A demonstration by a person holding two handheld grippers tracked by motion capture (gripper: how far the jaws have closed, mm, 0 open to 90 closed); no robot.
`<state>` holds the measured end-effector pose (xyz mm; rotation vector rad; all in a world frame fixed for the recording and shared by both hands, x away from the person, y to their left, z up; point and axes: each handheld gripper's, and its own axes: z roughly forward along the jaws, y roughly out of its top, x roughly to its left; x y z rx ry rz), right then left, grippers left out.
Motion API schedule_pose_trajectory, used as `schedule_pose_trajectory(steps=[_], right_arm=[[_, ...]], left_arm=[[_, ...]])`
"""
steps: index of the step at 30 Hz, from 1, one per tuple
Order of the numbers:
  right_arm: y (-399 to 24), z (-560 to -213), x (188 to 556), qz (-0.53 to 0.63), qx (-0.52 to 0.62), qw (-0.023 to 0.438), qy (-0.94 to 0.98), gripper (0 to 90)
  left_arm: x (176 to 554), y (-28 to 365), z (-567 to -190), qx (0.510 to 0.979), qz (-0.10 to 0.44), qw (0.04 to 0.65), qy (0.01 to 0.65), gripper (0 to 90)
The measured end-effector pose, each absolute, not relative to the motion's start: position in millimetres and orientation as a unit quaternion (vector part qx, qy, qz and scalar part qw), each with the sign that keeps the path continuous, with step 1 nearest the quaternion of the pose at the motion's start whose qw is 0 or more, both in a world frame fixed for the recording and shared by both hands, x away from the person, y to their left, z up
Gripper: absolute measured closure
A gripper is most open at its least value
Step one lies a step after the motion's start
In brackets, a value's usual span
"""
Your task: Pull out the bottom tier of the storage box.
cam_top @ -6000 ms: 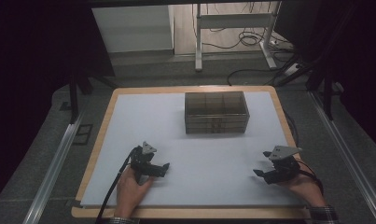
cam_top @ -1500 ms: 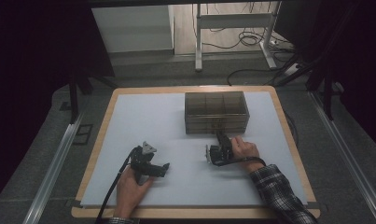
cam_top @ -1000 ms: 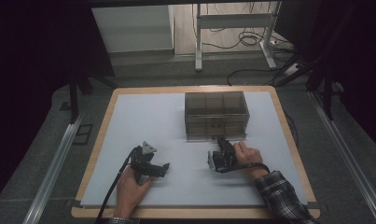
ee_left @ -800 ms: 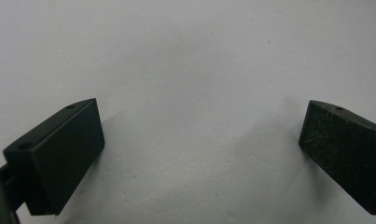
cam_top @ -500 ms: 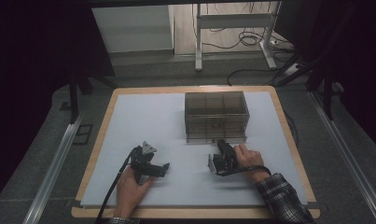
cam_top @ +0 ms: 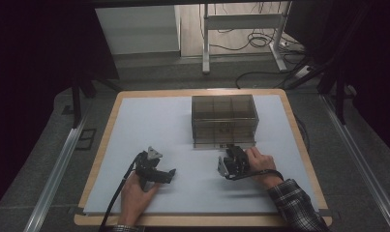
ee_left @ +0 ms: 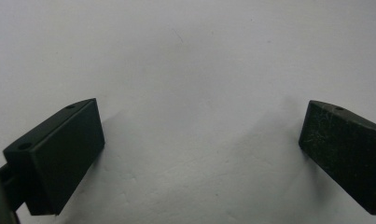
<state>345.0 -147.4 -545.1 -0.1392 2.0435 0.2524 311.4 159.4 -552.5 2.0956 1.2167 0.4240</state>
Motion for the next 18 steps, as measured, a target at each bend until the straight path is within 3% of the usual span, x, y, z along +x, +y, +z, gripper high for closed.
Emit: schedule_pose_trajectory(steps=[18], right_arm=[[-156, -521, 353, 0.163, -0.018, 0.421, 0.892, 63.2]], left_arm=[[311, 159, -552, 0.803, 0.162, 0.334, 0.466, 0.0]])
